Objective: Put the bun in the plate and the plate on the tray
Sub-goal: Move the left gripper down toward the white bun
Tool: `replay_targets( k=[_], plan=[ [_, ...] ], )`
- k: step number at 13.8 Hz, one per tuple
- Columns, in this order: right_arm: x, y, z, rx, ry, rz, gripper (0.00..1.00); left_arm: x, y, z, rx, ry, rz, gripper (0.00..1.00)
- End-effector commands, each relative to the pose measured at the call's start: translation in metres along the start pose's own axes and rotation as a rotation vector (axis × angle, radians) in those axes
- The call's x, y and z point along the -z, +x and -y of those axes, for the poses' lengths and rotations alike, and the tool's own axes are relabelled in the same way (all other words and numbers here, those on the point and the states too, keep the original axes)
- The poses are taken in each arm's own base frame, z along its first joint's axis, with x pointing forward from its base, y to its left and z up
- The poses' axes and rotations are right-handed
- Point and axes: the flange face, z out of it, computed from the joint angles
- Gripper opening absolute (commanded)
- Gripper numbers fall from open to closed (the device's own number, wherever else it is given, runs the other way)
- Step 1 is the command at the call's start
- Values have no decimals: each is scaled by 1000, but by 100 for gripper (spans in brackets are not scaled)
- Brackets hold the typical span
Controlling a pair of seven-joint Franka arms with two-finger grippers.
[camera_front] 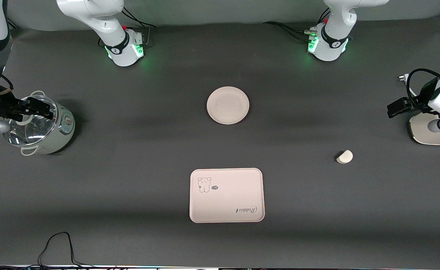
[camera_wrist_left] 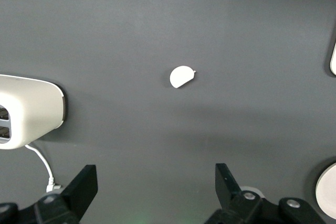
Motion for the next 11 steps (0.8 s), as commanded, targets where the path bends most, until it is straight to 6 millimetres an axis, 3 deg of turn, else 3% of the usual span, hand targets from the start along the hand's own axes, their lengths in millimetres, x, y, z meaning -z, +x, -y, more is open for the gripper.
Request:
replay_targets(
  k=[1,5,11],
  plan=[
    [7,-6,-2,4,-12,-5,100,6,-2,0,-25,-9,10,100],
    [8,-6,-2,4,-12,-6,100,-9,7,-13,-45,-1,45,100],
    [10,-6,-2,4,-13,-11,100,-5,12,-18,-52,-1,40,100]
  ],
)
